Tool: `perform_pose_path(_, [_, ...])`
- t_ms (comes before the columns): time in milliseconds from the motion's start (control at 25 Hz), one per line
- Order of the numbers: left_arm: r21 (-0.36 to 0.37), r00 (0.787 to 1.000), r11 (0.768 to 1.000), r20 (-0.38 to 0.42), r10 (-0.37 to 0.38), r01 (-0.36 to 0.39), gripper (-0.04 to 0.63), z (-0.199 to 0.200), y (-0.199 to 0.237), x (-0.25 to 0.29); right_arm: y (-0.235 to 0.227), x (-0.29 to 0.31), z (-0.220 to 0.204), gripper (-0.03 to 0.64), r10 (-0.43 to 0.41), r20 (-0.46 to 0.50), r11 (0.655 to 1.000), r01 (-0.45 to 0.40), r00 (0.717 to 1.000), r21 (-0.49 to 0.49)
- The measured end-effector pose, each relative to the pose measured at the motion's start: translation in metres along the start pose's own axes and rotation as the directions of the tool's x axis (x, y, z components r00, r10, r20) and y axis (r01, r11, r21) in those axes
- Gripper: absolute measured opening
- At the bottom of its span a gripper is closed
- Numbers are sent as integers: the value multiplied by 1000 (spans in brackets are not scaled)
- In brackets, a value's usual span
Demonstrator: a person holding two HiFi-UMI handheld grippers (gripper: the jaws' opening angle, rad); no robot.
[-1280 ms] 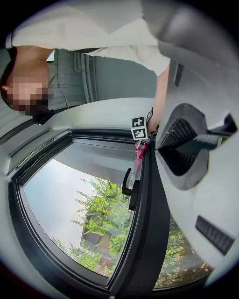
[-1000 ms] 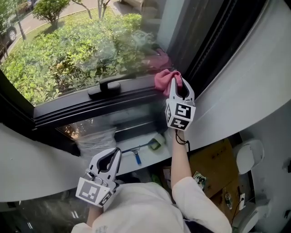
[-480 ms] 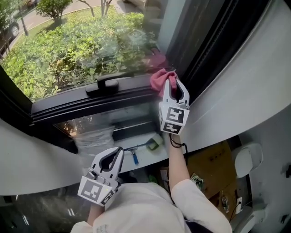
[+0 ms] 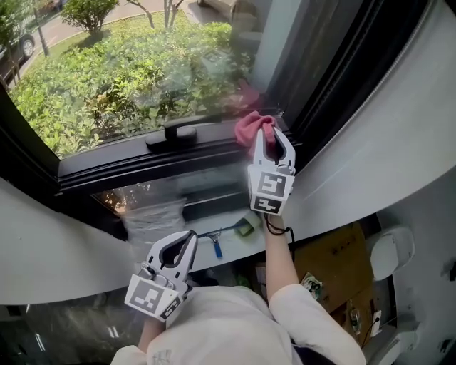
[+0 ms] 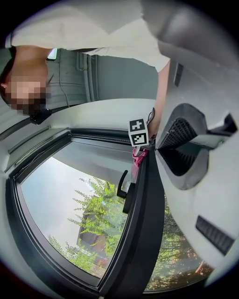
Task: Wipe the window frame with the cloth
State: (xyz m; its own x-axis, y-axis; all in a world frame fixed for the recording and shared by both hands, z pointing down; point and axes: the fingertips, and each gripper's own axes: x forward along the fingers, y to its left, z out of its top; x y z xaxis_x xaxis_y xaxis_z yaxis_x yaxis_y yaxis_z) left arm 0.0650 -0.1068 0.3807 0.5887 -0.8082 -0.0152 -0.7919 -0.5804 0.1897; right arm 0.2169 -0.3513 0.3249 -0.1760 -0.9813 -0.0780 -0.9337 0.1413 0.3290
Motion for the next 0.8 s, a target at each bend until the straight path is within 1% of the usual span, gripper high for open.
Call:
perform_pose_path(200, [2, 1000, 1000, 4, -9, 9, 11, 12, 10, -8, 12, 0, 2, 92, 4, -35, 1000, -5, 999, -12])
perform_pose_path(480, [4, 1000, 1000, 4, -16, 16, 11, 14, 22, -15, 24, -1, 8, 92, 7, -30, 1000, -7, 1000, -11])
perform_pose_path(680, [3, 1000, 1000, 0, -22, 22, 11, 12, 26, -17, 36, -1, -3, 91, 21, -60, 1000, -21, 998, 2])
perform_pose_path(800, [1, 1000, 1000, 2, -23, 23, 11, 13, 27, -20, 46, -2, 9, 91, 38, -43, 999, -39, 998, -6])
